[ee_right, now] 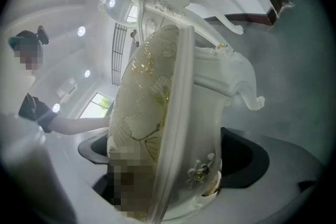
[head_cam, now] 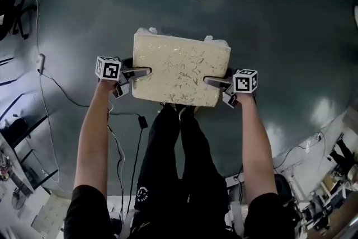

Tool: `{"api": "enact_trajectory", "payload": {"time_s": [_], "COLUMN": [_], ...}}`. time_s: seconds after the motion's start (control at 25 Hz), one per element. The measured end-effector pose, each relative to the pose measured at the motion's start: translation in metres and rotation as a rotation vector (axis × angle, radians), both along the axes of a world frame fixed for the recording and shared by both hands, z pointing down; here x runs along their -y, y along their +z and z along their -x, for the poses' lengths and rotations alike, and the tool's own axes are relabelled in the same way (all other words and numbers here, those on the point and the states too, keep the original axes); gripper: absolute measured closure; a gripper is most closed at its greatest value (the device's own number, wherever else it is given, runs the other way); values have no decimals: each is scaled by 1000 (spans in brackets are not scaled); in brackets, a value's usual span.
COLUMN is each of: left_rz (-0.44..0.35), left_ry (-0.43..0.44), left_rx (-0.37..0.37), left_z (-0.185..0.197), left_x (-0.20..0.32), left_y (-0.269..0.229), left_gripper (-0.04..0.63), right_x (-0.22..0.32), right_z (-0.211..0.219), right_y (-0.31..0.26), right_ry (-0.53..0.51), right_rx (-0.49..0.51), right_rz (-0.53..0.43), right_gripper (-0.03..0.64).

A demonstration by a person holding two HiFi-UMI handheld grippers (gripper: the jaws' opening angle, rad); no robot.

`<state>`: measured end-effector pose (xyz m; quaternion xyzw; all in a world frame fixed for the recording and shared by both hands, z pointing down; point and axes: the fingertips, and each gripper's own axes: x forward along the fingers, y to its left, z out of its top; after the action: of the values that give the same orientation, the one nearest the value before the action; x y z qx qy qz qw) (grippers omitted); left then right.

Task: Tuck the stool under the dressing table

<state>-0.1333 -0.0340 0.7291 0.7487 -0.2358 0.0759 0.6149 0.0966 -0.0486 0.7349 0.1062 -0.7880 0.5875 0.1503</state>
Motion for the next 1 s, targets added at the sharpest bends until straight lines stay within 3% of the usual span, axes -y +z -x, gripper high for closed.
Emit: {"api": "enact_trajectory", "payload": {"time_s": [0.2, 0.4, 0.6, 0.72, 0.88, 1.0], "left_rz": [2, 11, 36, 59, 62, 63], "left_ry": [-53, -52, 138, 130, 121, 135], "left_rx": [1, -20, -2, -25, -37, -30], "left_z": [6, 58, 6, -14, -7, -21], "left_x": [-4, -5, 9, 6, 2, -29], "left_y": [-31, -26, 31, 43, 44, 43], "left_gripper": [44, 44, 43, 43, 41, 41], "right_x": [13, 23, -1, -3, -4, -39], "right_z": [8, 62, 4, -16, -10, -24], "right_y": [-30, -32, 21, 30, 25, 23], "right_ry": [-56, -61, 125, 141, 137, 153], "right_rx": [6, -5, 0, -17, -32, -27], "right_rz": [-19, -40, -29, -12, -5, -7], "right_gripper": [14, 14, 14, 14, 14, 14]}}
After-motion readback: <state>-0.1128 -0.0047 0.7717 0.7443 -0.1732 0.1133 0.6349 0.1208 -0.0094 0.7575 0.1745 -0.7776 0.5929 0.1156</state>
